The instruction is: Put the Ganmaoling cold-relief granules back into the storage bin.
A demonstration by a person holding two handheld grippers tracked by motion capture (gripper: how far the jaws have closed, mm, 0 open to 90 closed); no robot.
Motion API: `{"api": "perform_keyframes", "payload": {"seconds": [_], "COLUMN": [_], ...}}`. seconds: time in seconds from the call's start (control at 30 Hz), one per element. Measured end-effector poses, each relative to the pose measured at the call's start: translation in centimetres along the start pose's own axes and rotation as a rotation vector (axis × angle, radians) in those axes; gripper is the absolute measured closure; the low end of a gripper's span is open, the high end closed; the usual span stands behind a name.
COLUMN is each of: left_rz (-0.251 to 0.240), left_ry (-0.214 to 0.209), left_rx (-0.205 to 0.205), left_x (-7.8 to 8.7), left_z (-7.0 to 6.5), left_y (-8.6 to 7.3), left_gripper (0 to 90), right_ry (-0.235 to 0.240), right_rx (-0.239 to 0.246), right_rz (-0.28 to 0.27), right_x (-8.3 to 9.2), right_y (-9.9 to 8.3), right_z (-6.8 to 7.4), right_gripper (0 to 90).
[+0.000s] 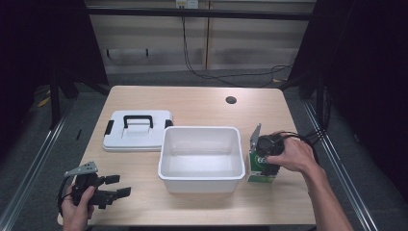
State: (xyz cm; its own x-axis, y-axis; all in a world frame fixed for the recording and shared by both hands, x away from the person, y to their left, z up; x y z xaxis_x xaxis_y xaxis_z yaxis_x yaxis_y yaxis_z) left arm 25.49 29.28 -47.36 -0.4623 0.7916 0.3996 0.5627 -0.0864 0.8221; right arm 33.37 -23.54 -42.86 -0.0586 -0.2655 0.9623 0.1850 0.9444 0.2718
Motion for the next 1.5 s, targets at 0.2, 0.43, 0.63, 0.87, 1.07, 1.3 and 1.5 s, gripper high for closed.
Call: {"api": "perform_keyframes", "payload": {"seconds": [0.2, 0.43, 0.63, 0.87, 1.07, 1.3, 1.5], "left_rz": [-0.005, -0.01, -0.004, -0.011, -0.007, -0.011, -0.014], "left_ry": [0.001, 0.001, -0.007, -0.006, -0.004, -0.002, -0.005], "left_rx": [0.001, 0.007, 0.001, 0.004, 0.001, 0.006, 0.006], "left_x": [0.0, 0.1, 0.0, 0.1, 0.0, 0.1, 0.1], "left_z": [0.0, 0.0, -0.1, 0.0, 0.0, 0.0, 0.0], "left_y": [0.0, 0.0, 0.0, 0.1, 0.1, 0.0, 0.1], "left_gripper": [16.2, 16.2, 16.2, 16.1, 16.1, 16.1, 16.2], "right_ry": [0.016, 0.015, 0.013, 0.021, 0.019, 0.018, 0.005], "right_rx": [0.007, -0.011, -0.011, -0.011, -0.018, -0.026, -0.024], "right_rz": [0.006, 0.005, -0.009, -0.007, -0.026, -0.027, -0.041], "right_x": [0.1, 1.0, 1.8, 2.7, 3.6, 4.8, 5.8], "right_y": [-0.1, 0.0, 0.4, 0.6, 0.7, 0.5, 0.3], "right_z": [0.0, 0.0, 0.0, -0.1, 0.0, 0.1, 0.3], "right_gripper": [16.2, 16.2, 16.2, 16.2, 16.3, 16.4, 16.5]}}
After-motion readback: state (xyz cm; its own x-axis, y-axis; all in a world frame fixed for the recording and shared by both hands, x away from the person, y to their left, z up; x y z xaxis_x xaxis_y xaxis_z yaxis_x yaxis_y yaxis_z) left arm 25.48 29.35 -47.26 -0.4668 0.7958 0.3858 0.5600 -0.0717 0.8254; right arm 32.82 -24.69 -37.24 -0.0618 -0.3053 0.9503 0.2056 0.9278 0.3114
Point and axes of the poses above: each handheld gripper's, and its own axes: x roughly backward along the jaws, y roughly out of its top, z roughly to its left, the point moved 1 cm from there along -x, roughly forward along the jaws, and after that the axes turned 11 degrees about -z, right-handed, at the moved point
